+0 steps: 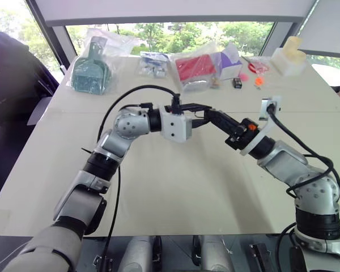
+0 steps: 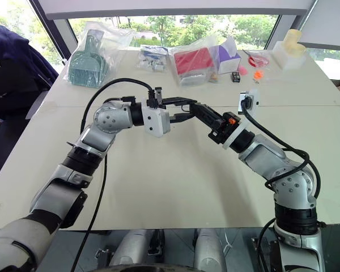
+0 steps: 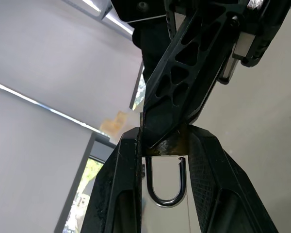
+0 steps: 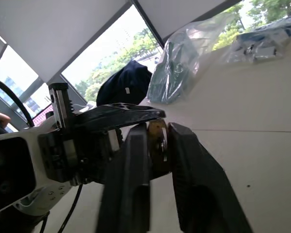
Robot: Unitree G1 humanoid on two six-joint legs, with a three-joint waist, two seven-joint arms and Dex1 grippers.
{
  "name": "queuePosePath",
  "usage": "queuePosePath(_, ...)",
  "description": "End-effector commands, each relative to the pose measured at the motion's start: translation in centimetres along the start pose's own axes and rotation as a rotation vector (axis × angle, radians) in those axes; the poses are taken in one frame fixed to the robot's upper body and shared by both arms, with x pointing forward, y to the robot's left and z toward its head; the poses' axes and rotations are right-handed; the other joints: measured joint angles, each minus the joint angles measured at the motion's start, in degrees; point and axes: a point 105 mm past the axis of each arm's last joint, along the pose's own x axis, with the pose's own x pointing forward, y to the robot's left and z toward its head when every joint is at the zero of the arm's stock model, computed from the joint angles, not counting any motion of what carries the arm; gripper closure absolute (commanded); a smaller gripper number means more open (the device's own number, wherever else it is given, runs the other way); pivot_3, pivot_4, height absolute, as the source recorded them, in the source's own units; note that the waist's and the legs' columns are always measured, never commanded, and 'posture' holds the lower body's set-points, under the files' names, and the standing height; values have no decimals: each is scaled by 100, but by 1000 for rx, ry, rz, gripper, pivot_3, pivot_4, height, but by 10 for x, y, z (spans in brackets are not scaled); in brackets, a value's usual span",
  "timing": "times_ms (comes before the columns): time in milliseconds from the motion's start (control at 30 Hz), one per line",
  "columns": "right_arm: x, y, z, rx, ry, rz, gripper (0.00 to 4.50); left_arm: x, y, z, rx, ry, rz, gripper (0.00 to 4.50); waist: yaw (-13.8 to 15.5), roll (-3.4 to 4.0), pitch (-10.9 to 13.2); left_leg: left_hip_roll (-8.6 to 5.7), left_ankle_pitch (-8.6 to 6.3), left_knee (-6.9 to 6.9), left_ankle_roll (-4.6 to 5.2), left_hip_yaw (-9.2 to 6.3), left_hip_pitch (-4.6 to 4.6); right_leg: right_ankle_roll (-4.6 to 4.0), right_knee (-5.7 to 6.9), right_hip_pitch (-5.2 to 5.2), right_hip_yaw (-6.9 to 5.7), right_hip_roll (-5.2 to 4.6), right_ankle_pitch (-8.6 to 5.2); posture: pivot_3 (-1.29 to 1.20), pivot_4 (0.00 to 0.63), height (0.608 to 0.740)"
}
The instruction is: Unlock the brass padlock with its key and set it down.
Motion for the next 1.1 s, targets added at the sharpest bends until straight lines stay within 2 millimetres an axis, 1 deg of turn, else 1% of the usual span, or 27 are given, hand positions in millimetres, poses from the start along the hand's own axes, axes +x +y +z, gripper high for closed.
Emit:
queuePosePath(33, -3, 5, 7, -10, -24, 20, 4438, 2, 10, 9, 32, -36, 25, 3769, -3, 0, 0, 0, 0, 0, 0, 0, 0, 0, 0, 0, 0, 0, 0, 0, 150, 735)
queuePosePath(167, -4, 8, 1, -13, 4, 35, 4438, 2, 13, 5, 4, -17, 27, 3769, -4, 0, 0, 0, 0, 0, 0, 0, 0, 0, 0, 0, 0, 0, 0, 0, 150, 735)
queuePosePath(233, -4, 8, 0, -15, 7, 34, 4500, 0, 12, 0, -49, 5, 4, 2728, -5, 0, 0, 0, 0, 0, 0, 0, 0, 0, 0, 0, 0, 0, 0, 0, 150, 735)
queuePosePath(267, -4, 8, 0, -17, 9, 33, 4500, -1, 10, -2, -77, 16, -11, 2414, -7, 0, 0, 0, 0, 0, 0, 0, 0, 0, 0, 0, 0, 0, 0, 0, 150, 735)
queuePosePath(367, -4, 6, 1, -26, 12, 24, 4500, -7, 12, -12, -148, 64, -19, 1131, -12, 0, 0, 0, 0, 0, 0, 0, 0, 0, 1, -1, 0, 1, 0, 0, 150, 735)
queuePosePath(433, -5, 4, 1, -32, 12, 13, 4500, -15, 10, -18, -226, 94, -46, 268, -12, 0, 0, 0, 0, 0, 0, 0, 0, 0, 1, -1, 0, 1, 0, 0, 150, 735)
queuePosePath(467, -6, 3, 2, -34, 12, 10, 4500, -18, 10, -20, -269, 102, -52, 24, -12, 0, 0, 0, 0, 0, 0, 0, 0, 0, 1, -1, 0, 1, 0, 0, 150, 735)
queuePosePath(567, -6, 2, 4, -36, 10, 8, 4500, -23, 16, -24, -374, 108, -21, 24, -5, 0, 0, 0, 0, 0, 0, -1, 0, 0, 1, -1, 0, 1, 0, 0, 150, 735)
queuePosePath(700, -4, 3, 4, -38, 11, 14, 4500, -21, 25, -24, -455, 88, 28, 24, -1, 0, 0, -1, 0, 0, 0, -2, 0, 0, 0, 1, 0, 1, 0, 0, 150, 735)
queuePosePath(1100, -2, 10, 1, -31, 20, 33, 4500, -11, 28, -24, -461, 74, 42, 24, -4, 0, 0, -1, 1, 0, -1, -1, 0, 0, 0, 1, 0, 2, 0, 0, 150, 735)
